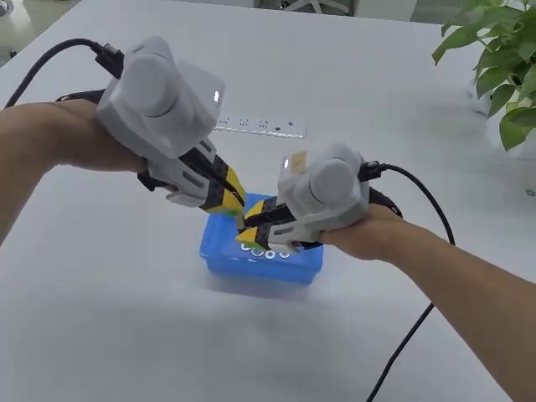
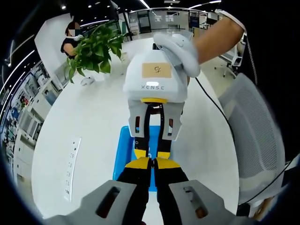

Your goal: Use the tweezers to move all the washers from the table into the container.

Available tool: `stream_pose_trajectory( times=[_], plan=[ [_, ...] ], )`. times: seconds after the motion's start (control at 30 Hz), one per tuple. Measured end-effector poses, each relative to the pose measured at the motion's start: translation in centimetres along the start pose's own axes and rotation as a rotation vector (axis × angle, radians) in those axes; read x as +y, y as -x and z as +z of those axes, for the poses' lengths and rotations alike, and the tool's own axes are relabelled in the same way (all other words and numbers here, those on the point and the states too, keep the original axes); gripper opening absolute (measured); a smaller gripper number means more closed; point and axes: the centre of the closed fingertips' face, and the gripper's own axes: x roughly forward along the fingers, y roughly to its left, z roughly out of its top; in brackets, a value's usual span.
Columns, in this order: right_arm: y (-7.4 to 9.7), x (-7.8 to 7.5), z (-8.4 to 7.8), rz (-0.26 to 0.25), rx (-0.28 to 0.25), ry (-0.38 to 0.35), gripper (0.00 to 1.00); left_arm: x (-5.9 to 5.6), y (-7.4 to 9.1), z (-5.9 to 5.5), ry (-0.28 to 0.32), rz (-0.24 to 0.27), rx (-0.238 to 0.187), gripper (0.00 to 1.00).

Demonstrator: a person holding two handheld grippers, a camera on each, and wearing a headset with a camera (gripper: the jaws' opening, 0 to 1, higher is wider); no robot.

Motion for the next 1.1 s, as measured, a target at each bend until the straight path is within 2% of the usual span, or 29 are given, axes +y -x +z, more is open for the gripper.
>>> stream_pose_trajectory(
  times=[0.47, 0.77, 1.1],
  plan=[
    [0.8, 0.6, 0.5, -0.011, -0.012, 0.009, 0.11, -0.5, 1.1, 0.2, -0.002, 0.013, 0.01, 0.06],
    [1.6, 1.7, 0.7, -0.006, 0.002, 0.028, 0.07, -1.5, 1.6, 0.2, -0.013, 0.019, 0.018, 0.06],
    [2.4, 2.9, 0.8, 0.002, 0.029, 0.058, 0.06, -2.9, 1.2, -0.9, -0.041, 0.014, 0.075, 0.07]
  ],
)
